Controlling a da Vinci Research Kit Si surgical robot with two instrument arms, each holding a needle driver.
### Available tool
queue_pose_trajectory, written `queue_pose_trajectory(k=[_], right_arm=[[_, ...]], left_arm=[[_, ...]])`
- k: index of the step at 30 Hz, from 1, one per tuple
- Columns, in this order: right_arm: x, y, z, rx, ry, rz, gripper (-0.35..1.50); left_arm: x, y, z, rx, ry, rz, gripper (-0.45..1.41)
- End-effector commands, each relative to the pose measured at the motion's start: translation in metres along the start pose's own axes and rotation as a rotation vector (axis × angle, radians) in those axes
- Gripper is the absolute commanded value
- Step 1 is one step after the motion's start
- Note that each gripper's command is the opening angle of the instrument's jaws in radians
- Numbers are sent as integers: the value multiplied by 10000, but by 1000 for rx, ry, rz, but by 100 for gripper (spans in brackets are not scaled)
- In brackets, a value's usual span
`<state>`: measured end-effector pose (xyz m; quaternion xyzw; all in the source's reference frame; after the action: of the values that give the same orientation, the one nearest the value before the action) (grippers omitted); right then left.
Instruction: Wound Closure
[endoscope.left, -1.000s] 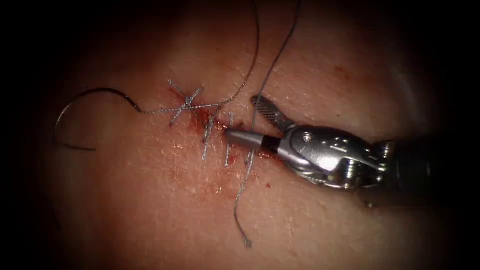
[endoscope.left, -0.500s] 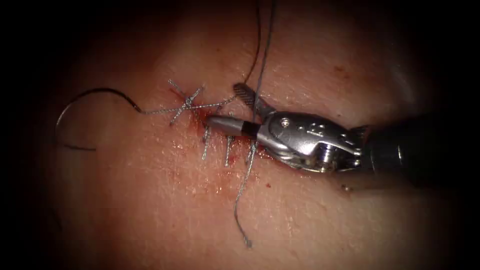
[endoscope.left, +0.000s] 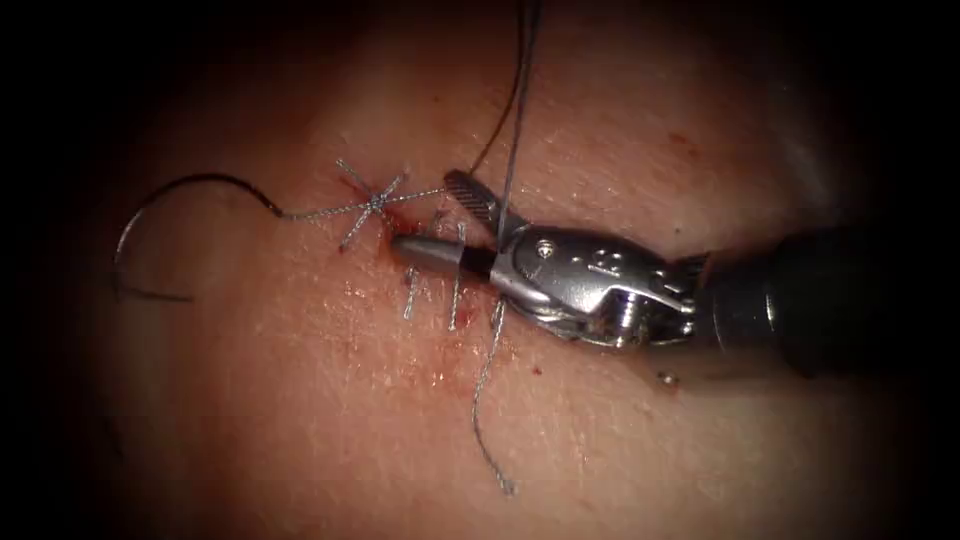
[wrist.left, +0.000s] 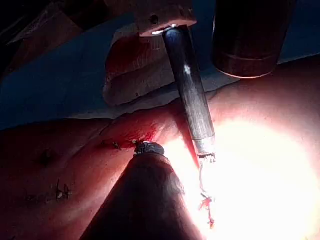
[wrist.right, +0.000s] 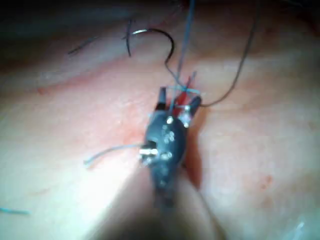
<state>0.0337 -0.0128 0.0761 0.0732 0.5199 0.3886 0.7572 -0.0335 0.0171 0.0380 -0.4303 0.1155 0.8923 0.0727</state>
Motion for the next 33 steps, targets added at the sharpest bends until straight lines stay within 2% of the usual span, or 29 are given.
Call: queue_pose_trajectory(k=[1, 2, 9, 10, 11, 12, 14, 16, 17, 19, 22, 28, 29, 32, 33], right_arm=[[-6, -6, 2, 22, 1, 1, 39], [-6, -5, -1, 43, 1, -3, -35], [-4, 2, -6, 18, 43, -38, -35], [-4, 3, -7, 18, 58, -37, -15], [-3, 4, -9, 1, 72, -41, 37], [-1, 6, -16, -24, 112, -35, 130], [1, 8, -33, -31, 141, -28, 140], [5, 12, -54, -45, 139, -20, 140], [8, 15, -70, -55, 135, -14, 140], [12, 22, -96, -74, 128, -24, 140], [11, 36, -140, -112, 123, -44, 140], [-10, 66, -230, -184, 114, -62, 137], [-16, 80, -258, -228, 107, -61, 137], [-21, 104, -294, -272, 97, -58, 137], [-20, 116, -305, -292, 95, -55, 137]], left_arm=[[2, 1, 8, 2, 2, 2, -45], [3, 3, 6, 1, 3, 3, -45], [3, 2, 1, 3, 9, 8, -45], [2, 0, 2, 2, 9, 7, -45], [1, -2, 2, 2, 10, 6, -45], [-2, -5, 4, 6, 16, 5, -45], [-7, -10, 9, 12, 12, 4, -45], [-11, -12, 18, 26, -5, 10, -43], [-12, -12, 23, 31, -11, 10, -11], [-16, -12, 34, 40, -20, -30, 26], [-21, -9, 50, 62, -27, -79, 46], [-30, 5, 79, 89, -40, -193, 49], [-35, 11, 85, 90, -39, -232, 57], [-50, 11, 86, 61, -6, -306, 103], [-60, 9, 79, 49, 5, -358, 109]])
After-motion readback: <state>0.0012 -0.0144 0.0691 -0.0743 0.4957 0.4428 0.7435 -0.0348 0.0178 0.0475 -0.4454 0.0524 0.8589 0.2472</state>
